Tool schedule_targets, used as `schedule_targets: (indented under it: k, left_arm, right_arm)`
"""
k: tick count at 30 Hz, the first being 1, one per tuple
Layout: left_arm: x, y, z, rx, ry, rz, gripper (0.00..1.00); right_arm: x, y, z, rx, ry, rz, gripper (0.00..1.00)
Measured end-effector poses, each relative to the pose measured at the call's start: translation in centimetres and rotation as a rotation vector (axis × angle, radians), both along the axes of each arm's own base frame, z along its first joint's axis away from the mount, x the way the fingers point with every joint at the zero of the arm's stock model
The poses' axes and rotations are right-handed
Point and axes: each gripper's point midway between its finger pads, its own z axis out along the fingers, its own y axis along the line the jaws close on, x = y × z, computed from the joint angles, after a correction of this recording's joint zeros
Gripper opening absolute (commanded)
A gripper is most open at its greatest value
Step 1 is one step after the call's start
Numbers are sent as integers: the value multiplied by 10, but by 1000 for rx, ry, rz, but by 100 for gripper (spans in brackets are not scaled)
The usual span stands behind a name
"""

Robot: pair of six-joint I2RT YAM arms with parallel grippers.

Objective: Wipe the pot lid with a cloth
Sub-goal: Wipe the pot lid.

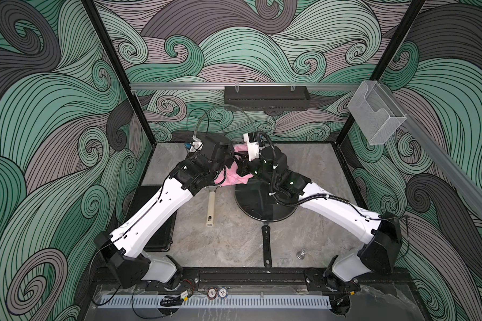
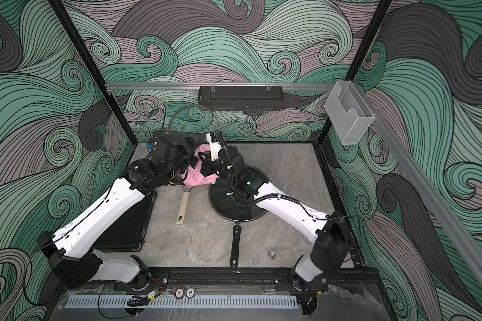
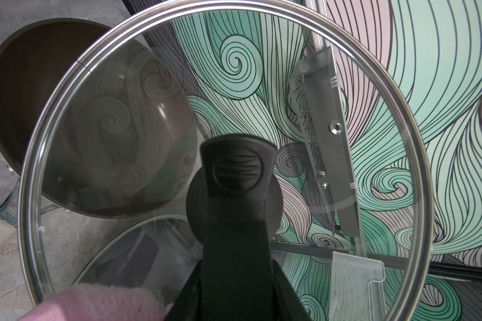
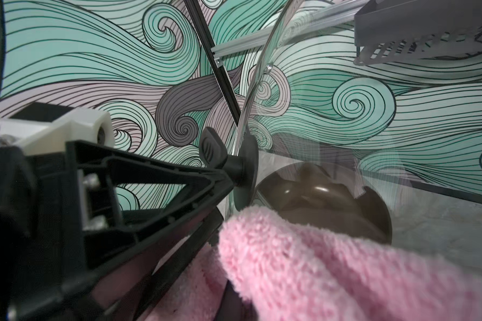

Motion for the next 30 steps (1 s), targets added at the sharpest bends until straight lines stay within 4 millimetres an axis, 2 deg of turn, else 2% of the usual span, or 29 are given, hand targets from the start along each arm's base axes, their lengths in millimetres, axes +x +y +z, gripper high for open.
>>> schedule_targets:
  k: [10,17,22,30]
  left_arm:
    - [4,-9,12,163,-23,-104,0]
    - [2,-8,7,287,-9,-160,0]
    - [0,-6,2,360,2,-190,0]
    - [-5,-8,-4,544,13,-315,0]
  right_arm:
    - [4,-14,10,-57,11,-13,0]
    - [5,-20,6,-79,30,-9,0]
    - [11,-29,10,-77,36,-15,0]
    - [31,-54,21,-85,37,-88,0]
